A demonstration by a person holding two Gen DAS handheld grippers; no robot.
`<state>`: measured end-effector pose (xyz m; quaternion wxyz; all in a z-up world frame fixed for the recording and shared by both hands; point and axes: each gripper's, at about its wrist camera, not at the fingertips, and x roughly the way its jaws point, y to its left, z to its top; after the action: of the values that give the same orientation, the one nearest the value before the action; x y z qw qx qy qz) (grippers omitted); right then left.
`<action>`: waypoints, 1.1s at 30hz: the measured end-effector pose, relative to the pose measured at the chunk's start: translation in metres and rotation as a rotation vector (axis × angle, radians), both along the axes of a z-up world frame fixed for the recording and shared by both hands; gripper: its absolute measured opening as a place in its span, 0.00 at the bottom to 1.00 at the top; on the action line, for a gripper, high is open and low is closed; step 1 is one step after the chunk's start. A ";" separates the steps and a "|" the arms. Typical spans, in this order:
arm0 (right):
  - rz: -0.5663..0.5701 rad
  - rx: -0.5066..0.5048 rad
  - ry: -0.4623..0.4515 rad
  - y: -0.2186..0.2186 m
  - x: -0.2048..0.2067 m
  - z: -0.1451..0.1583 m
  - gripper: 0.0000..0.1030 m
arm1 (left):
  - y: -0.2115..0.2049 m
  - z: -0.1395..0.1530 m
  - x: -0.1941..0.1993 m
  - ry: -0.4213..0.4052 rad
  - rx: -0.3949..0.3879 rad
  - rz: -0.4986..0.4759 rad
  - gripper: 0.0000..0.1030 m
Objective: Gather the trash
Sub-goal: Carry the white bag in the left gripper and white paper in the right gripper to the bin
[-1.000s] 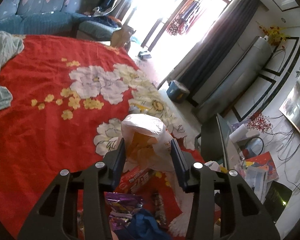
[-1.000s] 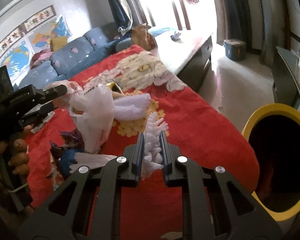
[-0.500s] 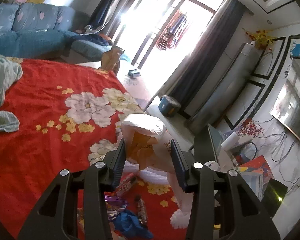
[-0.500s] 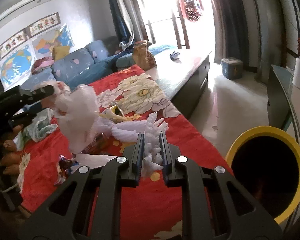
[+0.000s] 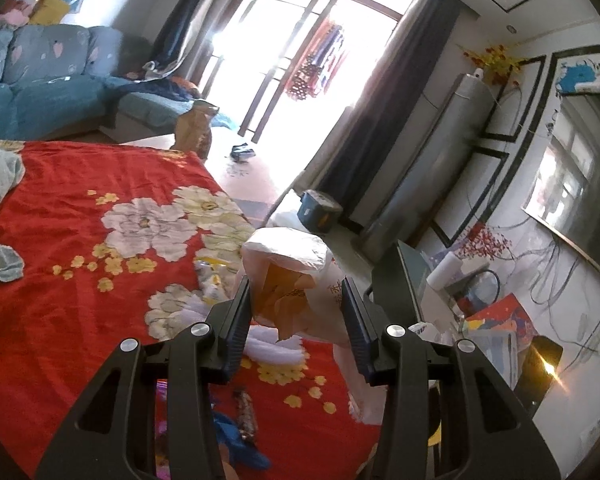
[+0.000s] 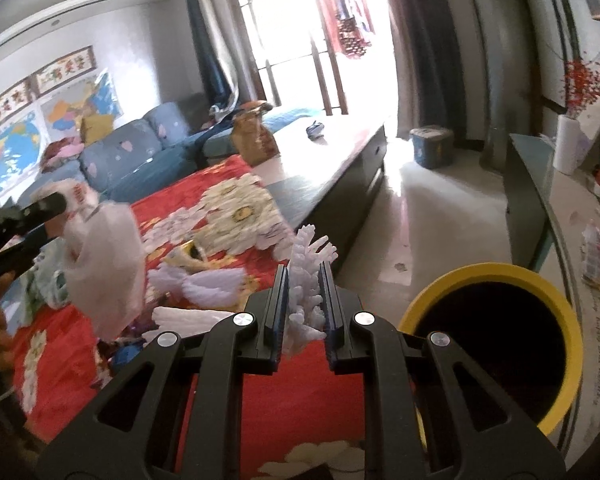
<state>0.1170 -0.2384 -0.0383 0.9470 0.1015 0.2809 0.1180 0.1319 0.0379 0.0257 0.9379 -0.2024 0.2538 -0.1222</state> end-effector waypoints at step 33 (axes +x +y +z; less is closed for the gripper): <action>-0.347 0.069 -0.046 -0.133 -0.008 0.003 0.11 | -0.129 -0.007 -0.001 -0.003 0.178 -0.242 0.40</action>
<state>0.1091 -0.3711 -0.0356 0.9553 0.1784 0.2332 -0.0354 0.1309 -0.0908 0.0183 0.9309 -0.0860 0.2849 -0.2118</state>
